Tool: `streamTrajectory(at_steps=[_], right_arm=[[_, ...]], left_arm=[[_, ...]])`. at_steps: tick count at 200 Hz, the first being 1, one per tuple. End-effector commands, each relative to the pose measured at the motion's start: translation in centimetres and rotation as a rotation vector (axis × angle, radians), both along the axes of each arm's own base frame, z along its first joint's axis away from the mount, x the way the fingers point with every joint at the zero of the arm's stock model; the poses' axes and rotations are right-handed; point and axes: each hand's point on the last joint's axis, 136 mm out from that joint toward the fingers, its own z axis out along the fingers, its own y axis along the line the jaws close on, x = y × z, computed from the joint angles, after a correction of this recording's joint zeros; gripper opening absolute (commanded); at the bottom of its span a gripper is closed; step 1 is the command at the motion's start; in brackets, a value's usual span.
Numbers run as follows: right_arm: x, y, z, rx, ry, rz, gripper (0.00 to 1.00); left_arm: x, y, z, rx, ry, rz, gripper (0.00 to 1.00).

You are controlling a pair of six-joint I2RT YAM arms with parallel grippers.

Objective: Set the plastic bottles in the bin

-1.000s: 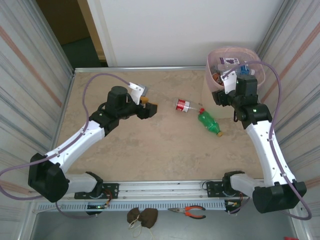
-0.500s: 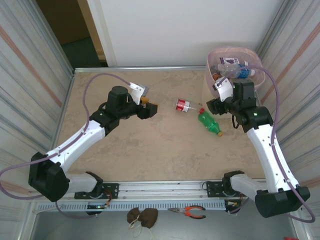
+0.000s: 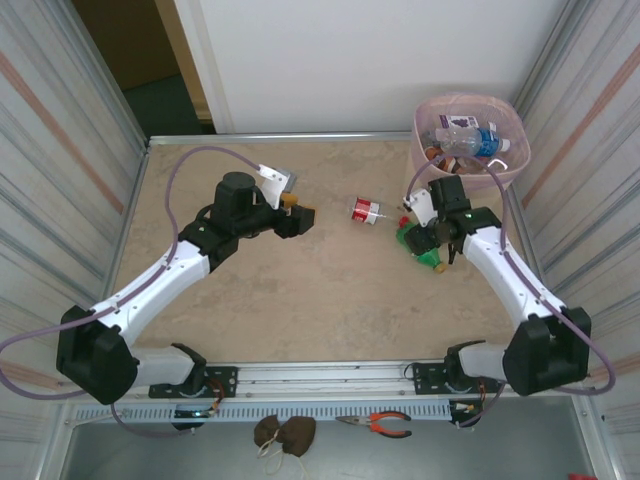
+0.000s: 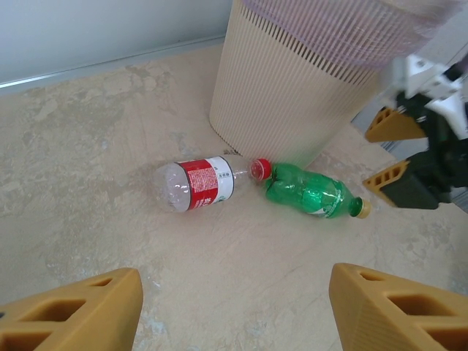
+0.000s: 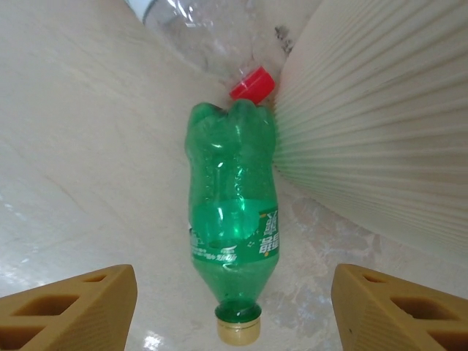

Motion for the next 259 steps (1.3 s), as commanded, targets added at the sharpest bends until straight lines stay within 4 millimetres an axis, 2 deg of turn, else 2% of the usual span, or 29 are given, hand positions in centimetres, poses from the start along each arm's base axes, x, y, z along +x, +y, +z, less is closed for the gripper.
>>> streamTrajectory(at_steps=[1, 28, 88, 173, 259], right_arm=[[1.7, -0.4, -0.7, -0.063, -0.032, -0.002, 0.71], [2.8, -0.5, -2.8, -0.096, 0.004, 0.003, 0.74], [4.6, 0.3, -6.0, -0.094, 0.081, 0.029, 0.77], [5.6, 1.5, -9.8, -0.076, 0.181, 0.059, 0.76], [4.8, 1.6, -12.5, -0.09, 0.272, 0.07, 0.7]], left_arm=[[-0.1, 0.3, 1.4, -0.031, -0.03, 0.004, 0.68], [-0.2, 0.4, 1.4, -0.031, -0.032, 0.007, 0.68], [-0.4, 0.8, 1.5, -0.025, -0.035, 0.016, 0.68], [-0.7, 1.3, 1.4, -0.019, -0.036, 0.031, 0.68], [-1.0, 1.7, 1.4, -0.019, -0.041, 0.044, 0.68]])
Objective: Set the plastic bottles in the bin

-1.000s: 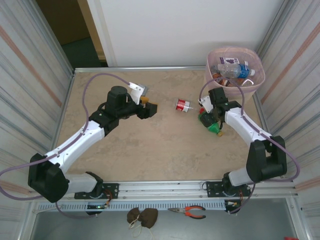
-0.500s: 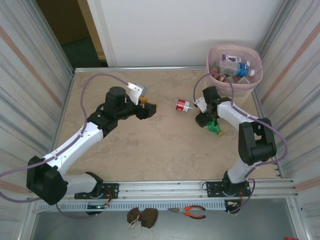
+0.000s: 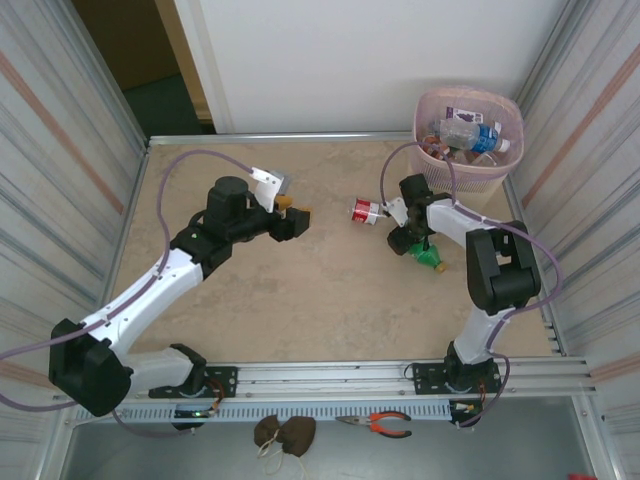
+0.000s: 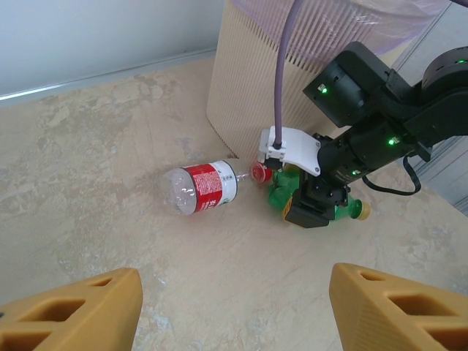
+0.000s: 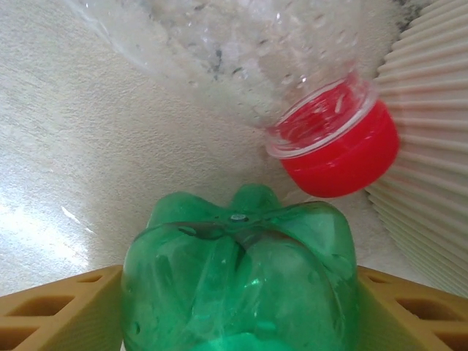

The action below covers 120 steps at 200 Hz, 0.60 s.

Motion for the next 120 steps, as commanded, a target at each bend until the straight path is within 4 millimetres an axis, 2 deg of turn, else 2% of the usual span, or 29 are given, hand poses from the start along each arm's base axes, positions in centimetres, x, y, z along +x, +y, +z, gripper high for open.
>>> streamTrajectory(at_steps=[1, 31, 58, 88, 120], right_arm=[[-0.6, 0.1, -1.2, -0.009, 0.061, 0.022, 0.7], [-0.8, 0.1, -1.5, -0.015, 0.074, 0.024, 0.66], [-1.0, 0.2, -0.8, -0.01, 0.067, 0.025, 0.61], [-1.3, 0.7, 1.0, 0.03, 0.045, 0.021, 0.58], [-1.9, 2.1, 4.2, 0.136, 0.003, 0.016, 0.57]], left_arm=[[-0.1, 0.7, 0.5, -0.012, -0.013, 0.023, 0.68], [-0.2, 0.8, 0.5, -0.01, -0.013, 0.024, 0.69], [-0.2, 0.9, 0.5, -0.009, -0.017, 0.026, 0.69], [-0.2, 0.9, 0.5, -0.01, -0.019, 0.027, 0.69], [-0.1, 0.8, 0.7, -0.012, -0.023, 0.025, 0.69]])
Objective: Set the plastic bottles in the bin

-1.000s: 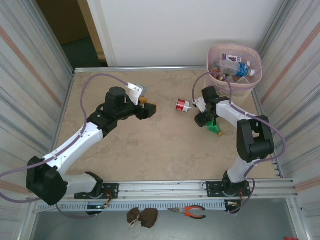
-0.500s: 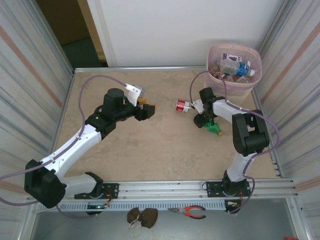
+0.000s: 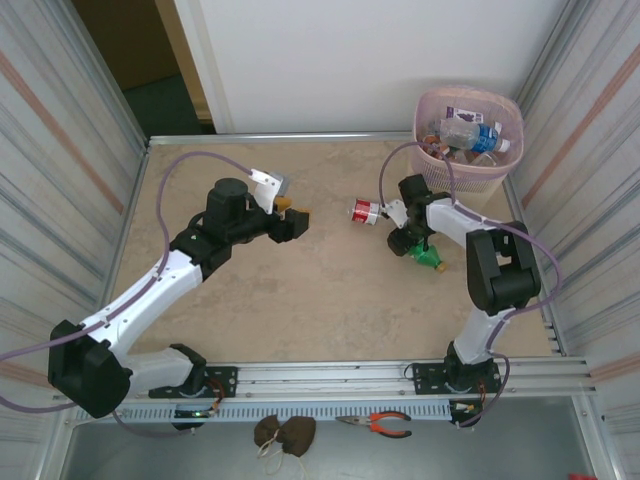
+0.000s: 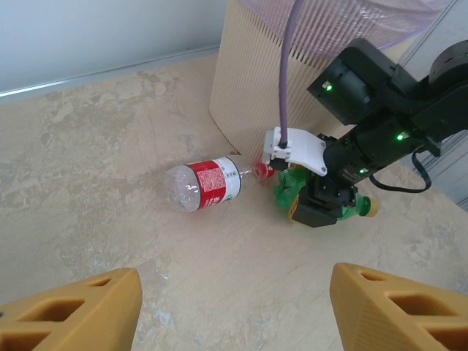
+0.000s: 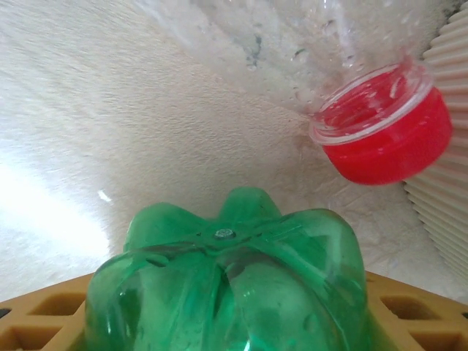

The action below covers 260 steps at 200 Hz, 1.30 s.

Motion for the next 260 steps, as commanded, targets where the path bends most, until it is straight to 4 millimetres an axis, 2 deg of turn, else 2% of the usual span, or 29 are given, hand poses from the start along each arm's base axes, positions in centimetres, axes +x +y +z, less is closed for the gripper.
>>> streamTrajectory(at_steps=[1, 21, 44, 74, 103, 138, 164, 181, 214, 230, 235, 237, 240, 260], right_arm=[[-1.0, 1.4, 3.4, 0.102, -0.024, -0.002, 0.57], [-1.5, 2.5, 5.8, 0.19, -0.049, 0.005, 0.56], [-1.8, 3.9, 9.6, 0.309, -0.097, 0.011, 0.56], [-1.8, 5.4, 15.7, 0.451, -0.191, 0.029, 0.55], [-1.2, 5.9, 22.0, 0.551, -0.315, 0.033, 0.55], [0.8, 4.9, 29.6, 0.67, -0.494, -0.042, 0.53], [2.8, 2.9, 35.0, 0.802, -0.605, -0.173, 0.49], [4.1, 1.4, 37.8, 0.885, -0.654, -0.259, 0.47], [7.1, -2.6, 41.2, 1.001, -0.705, -0.499, 0.4], [8.8, -3.9, 41.4, 1.027, -0.708, -0.566, 0.4], [9.3, -4.2, 41.0, 1.027, -0.699, -0.588, 0.39], [9.4, -4.3, 41.8, 1.033, -0.716, -0.583, 0.39], [9.6, -4.5, 42.0, 1.035, -0.72, -0.589, 0.39], [11.5, -5.5, 41.2, 1.011, -0.721, -0.633, 0.39]], left_arm=[[0.0, 0.6, 1.0, -0.017, -0.026, 0.016, 0.69], [0.0, 0.5, 1.2, -0.018, -0.027, 0.012, 0.69], [0.0, 0.4, 1.3, -0.02, -0.028, 0.009, 0.69], [0.1, 0.3, 1.3, -0.022, -0.027, 0.005, 0.69], [0.0, 0.4, 1.5, -0.022, -0.031, 0.004, 0.69], [0.0, 0.5, 1.7, -0.029, -0.031, 0.01, 0.69], [0.0, 0.4, 1.9, -0.034, -0.032, 0.01, 0.69], [0.0, 0.5, 1.9, -0.033, -0.032, 0.012, 0.69], [0.0, 0.8, 2.0, -0.037, -0.031, 0.029, 0.68], [0.0, 1.0, 2.1, -0.044, -0.032, 0.037, 0.68], [0.1, 1.0, 2.2, -0.046, -0.032, 0.04, 0.68], [0.0, 1.0, 2.1, -0.046, -0.033, 0.041, 0.68], [0.1, 1.0, 2.2, -0.048, -0.033, 0.044, 0.68], [0.2, 1.3, 2.2, -0.053, -0.03, 0.057, 0.68]])
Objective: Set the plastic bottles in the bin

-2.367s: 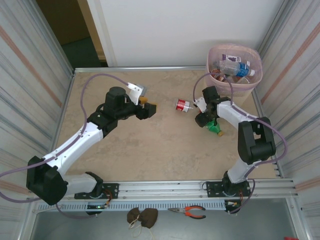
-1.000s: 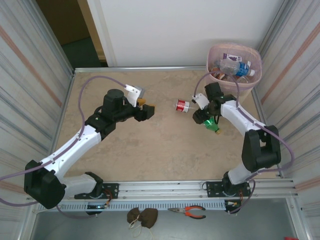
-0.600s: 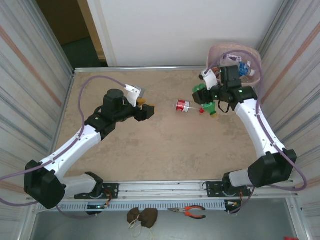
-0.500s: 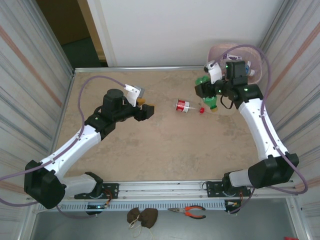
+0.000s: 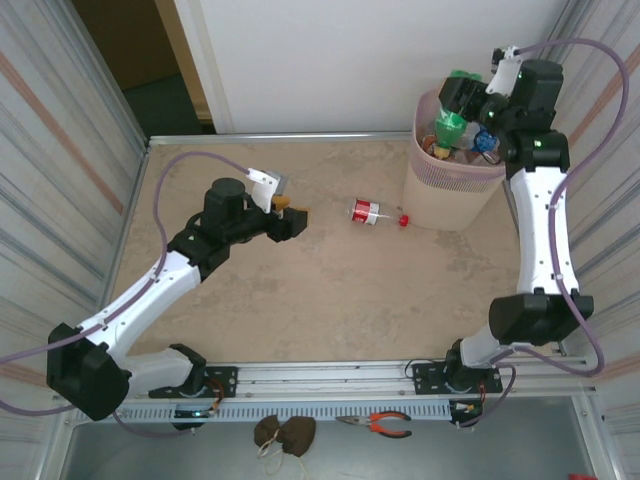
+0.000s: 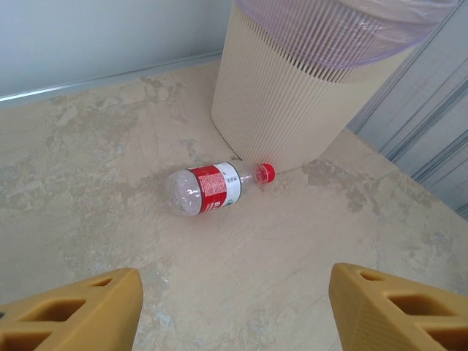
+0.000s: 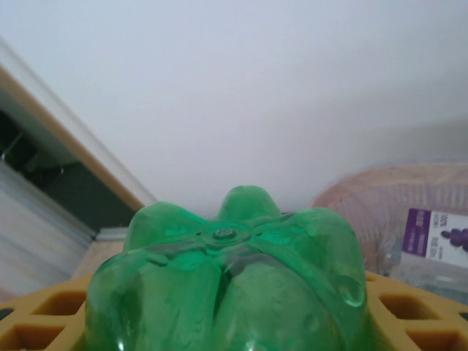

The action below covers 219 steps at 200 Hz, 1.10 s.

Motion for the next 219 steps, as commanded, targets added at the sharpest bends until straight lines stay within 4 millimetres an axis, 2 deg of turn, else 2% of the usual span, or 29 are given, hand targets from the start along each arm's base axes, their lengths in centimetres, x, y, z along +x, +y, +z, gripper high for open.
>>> streamTrajectory(at_steps=[1, 32, 94, 149, 185, 219], right_arm=[[2.1, -1.2, -0.3, 0.077, 0.035, -0.07, 0.39], [4.7, -2.0, -2.2, 0.07, 0.083, -0.103, 0.4], [8.4, -1.3, -7.5, 0.078, 0.212, -0.079, 0.42], [9.9, -0.6, -11.8, 0.069, 0.316, -0.064, 0.47], [9.9, -0.2, -12.3, 0.071, 0.347, -0.049, 0.56], [9.4, -0.6, -10.2, 0.042, 0.313, -0.069, 0.68]], left_arm=[[0.1, 0.9, 1.7, -0.037, -0.027, 0.04, 0.68], [0.2, 1.2, 1.6, -0.041, -0.02, 0.054, 0.68], [0.4, 1.4, 1.4, -0.037, -0.016, 0.059, 0.69], [0.3, 1.6, 1.1, -0.026, -0.014, 0.065, 0.69], [0.3, 1.5, 0.9, -0.024, -0.01, 0.064, 0.69], [0.5, 1.4, 0.9, -0.024, -0.009, 0.063, 0.69]])
